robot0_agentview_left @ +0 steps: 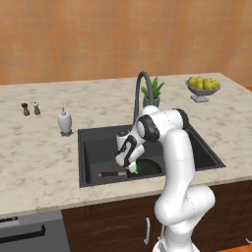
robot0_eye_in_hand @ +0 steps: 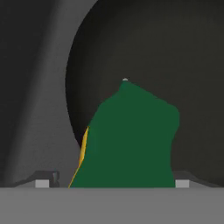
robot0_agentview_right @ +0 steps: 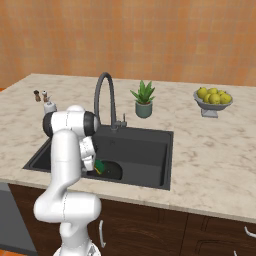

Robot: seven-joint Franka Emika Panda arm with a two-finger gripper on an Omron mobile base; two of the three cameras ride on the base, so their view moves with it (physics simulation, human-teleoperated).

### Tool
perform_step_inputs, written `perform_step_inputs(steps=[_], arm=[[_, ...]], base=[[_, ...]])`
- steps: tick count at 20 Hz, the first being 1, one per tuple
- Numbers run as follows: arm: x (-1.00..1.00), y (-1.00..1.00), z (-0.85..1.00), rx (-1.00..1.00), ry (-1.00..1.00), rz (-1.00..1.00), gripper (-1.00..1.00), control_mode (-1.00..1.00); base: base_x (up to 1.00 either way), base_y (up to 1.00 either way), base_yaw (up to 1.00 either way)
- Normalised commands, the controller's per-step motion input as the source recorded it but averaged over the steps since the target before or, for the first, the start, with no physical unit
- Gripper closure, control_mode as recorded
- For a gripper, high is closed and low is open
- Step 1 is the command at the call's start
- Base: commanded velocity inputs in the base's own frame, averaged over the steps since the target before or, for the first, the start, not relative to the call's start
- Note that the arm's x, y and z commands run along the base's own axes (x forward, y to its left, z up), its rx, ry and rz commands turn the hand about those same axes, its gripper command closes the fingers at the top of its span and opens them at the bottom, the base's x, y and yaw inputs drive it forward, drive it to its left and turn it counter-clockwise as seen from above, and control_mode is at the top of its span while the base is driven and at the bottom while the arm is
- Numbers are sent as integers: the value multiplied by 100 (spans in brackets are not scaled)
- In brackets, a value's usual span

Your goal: Pick the pan and sponge and place them into the sink. Then turn on the water.

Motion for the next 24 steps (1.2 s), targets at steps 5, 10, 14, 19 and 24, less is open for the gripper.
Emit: perform_step_inputs(steps=[5, 10, 14, 19, 24], arm=[[-4, -16, 38, 0, -11, 1, -100, -100], [-8, -6, 67, 0, -5, 7, -100, -100], [-37, 0, 67, 0, -6, 9, -100, -100], [-50, 0, 59, 0, -9, 6, -100, -100], [-74, 0, 61, 0, -6, 8, -100, -100]], base=[[0, 0, 0], [0, 0, 0], [0, 0, 0], [0, 0, 0], [0, 0, 0]])
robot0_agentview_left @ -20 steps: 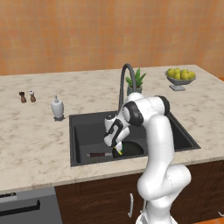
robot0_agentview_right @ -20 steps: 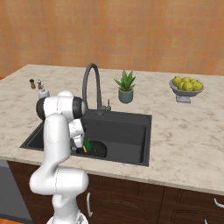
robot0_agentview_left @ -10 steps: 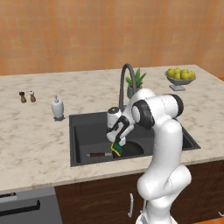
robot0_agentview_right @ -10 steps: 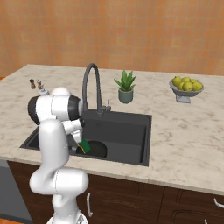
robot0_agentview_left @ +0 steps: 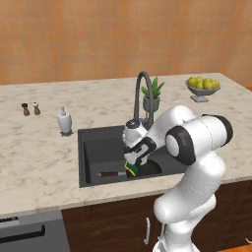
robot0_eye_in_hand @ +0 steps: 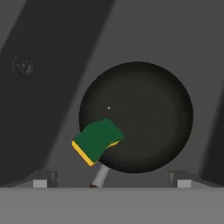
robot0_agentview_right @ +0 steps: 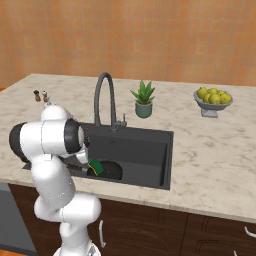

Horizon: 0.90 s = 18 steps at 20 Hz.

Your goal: Pick the pan and sponge and place them into the sink. Then turn on the water.

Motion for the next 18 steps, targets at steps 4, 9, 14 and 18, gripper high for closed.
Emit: perform_step_inputs(steps=[4, 9, 14, 18], arm=[[-83, -9, 66, 0, -6, 11, -100, -100], [-25, -16, 73, 0, -6, 16, -100, -100], [-17, -14, 67, 0, -6, 18, -100, -100], [-45, -43, 38, 0, -9, 22, -100, -100]], base=[[0, 0, 0], [0, 0, 0], [0, 0, 0], [0, 0, 0]])
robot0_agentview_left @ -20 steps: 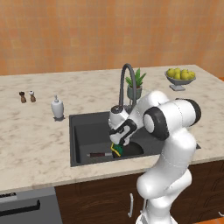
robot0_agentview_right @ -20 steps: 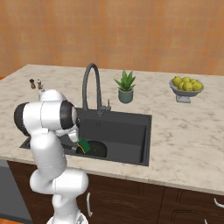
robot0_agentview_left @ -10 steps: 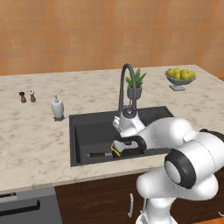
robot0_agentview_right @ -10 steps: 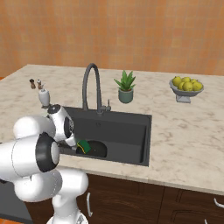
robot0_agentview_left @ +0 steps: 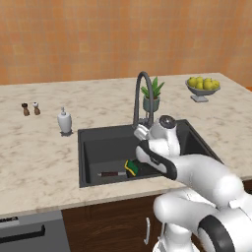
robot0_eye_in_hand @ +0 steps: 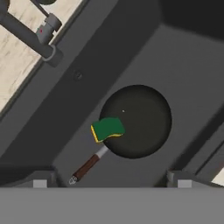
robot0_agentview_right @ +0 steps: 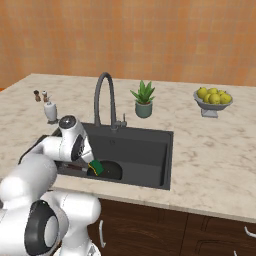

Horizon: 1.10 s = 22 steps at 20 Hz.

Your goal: Pick the pan and sponge and place them into the sink. Then turn on the water.

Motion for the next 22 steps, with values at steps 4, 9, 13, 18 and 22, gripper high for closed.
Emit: perform_step_inputs(steps=[4, 9, 13, 18, 22], arm=[[-34, -69, 16, 0, -15, 26, -100, -100], [-2, -51, 10, -1, -13, 19, -100, -100], [1, -28, 0, -5, -10, 4, -100, -100], [-1, -33, 0, -9, -21, 12, -100, -100], [3, -15, -6, -12, -16, 7, -100, -100]], base=[[0, 0, 0], [0, 0, 0], [0, 0, 0], [0, 0, 0], [0, 0, 0]])
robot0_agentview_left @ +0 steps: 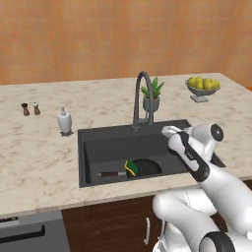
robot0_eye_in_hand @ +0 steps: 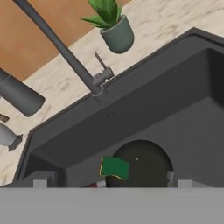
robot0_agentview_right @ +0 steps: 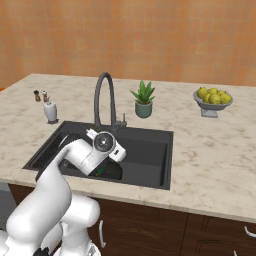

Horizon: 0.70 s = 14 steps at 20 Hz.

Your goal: Pick the pan and sponge and place them into the sink. Then turn on the water.

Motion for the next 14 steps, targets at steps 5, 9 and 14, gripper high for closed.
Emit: perform_step_inputs(steps=[5, 9, 14], arm=[[13, -6, 0, -8, -10, 1, -100, -100], [11, -13, 0, -4, -13, 1, -100, -100], [10, -16, -2, -2, -26, 1, -100, -100]], base=[[0, 0, 0], [0, 0, 0], [0, 0, 0]])
